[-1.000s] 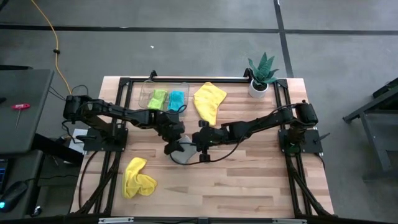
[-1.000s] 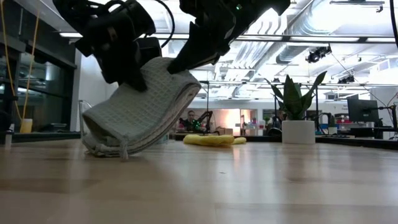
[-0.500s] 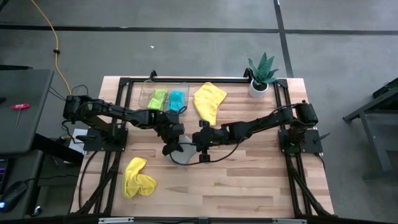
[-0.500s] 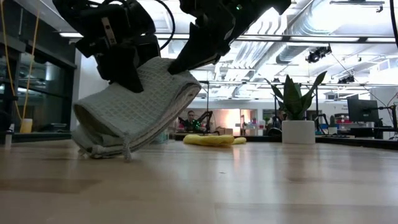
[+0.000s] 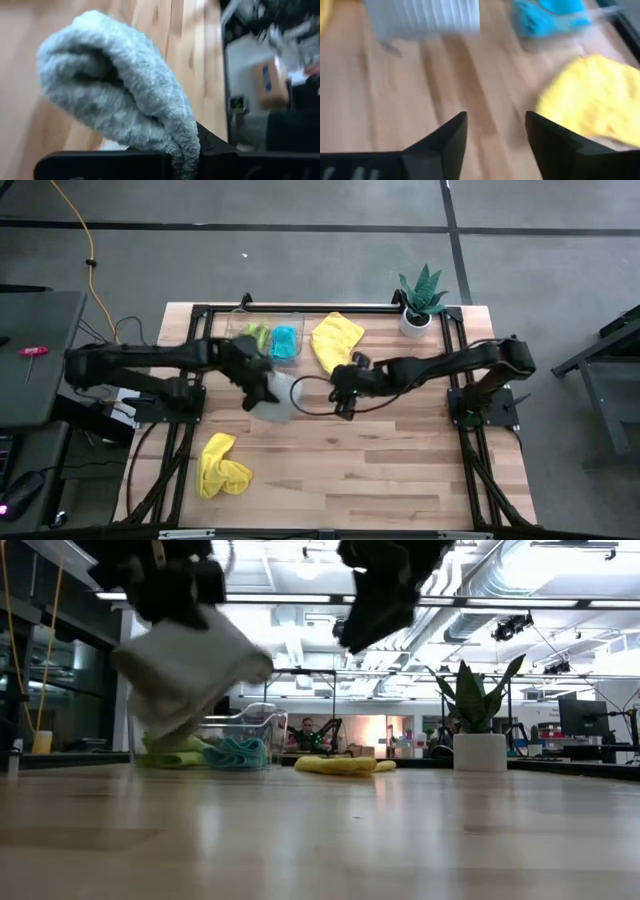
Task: Fold microfiber towels
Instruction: Put the gray towel into the transparent bin
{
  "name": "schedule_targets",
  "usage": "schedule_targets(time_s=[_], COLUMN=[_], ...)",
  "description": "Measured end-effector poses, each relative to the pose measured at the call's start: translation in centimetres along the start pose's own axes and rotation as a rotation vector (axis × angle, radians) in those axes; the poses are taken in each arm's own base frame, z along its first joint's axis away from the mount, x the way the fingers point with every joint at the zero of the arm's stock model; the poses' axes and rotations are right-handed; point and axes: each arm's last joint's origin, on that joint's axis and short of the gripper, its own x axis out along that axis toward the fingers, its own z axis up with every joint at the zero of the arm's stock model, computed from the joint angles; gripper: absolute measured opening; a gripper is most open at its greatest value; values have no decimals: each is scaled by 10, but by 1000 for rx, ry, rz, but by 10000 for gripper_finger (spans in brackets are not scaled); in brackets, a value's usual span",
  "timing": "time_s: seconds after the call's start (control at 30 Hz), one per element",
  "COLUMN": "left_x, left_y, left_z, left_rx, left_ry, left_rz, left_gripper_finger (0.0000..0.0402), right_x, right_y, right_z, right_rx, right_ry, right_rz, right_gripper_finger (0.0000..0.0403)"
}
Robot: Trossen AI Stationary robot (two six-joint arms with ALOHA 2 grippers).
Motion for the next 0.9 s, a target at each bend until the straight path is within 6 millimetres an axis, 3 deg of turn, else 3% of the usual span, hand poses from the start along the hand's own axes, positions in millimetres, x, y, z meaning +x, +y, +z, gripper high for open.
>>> schedule_targets(time_s=[0.1,0.3,0.43,0.6,0.77,0.9], left_x=[-37,-111,-138,-143,-126,-113], left_y=[-2,-7,5,48,98,121], left_z=[8,51,78,93,85,80], left_rx=[-56,-33,-35,-154,-402,-510], left_ry=[-164,-506,-611,-608,-439,-351], left_rz=[13,108,201,295,356,368], left_gripper_finger=[5,4,4,4,4,6], right_x=[-9,-11,-7,-5,-6,-5], right_y=[-10,-24,-31,-34,-35,-35], right_z=[-3,1,3,3,1,0], right_rx=[20,50,69,77,123,156], right_ry=[32,9,8,15,22,27], right_rz=[-61,-126,-137,-146,-175,-183], right_gripper_finger=[215,221,222,222,222,222])
